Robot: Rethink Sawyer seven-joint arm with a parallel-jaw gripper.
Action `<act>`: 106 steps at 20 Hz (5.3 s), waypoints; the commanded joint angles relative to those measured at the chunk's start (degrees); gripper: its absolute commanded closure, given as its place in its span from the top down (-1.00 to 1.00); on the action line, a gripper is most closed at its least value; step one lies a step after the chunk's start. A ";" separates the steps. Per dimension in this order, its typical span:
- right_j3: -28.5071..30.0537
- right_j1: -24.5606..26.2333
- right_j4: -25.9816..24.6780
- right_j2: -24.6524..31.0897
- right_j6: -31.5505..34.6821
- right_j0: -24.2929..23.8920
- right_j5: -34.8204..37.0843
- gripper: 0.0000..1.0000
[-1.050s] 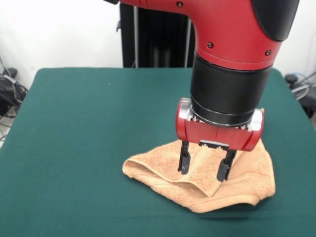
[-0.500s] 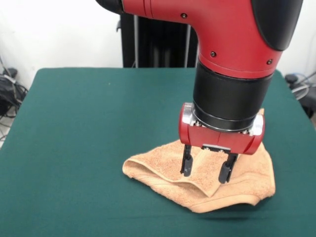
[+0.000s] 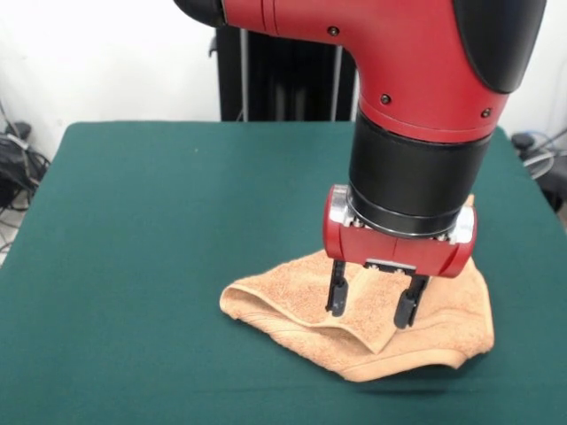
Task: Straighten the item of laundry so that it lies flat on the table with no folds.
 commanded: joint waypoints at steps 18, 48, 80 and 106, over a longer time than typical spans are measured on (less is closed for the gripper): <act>8.08 5.36 1.42 2.42 15.52 0.93 -8.23 1.00; 12.05 5.81 1.14 3.50 12.64 0.45 -9.88 1.00; 11.76 8.37 1.47 3.49 12.15 0.20 -12.39 1.00; 12.68 6.81 2.32 4.74 11.32 0.14 -8.84 1.00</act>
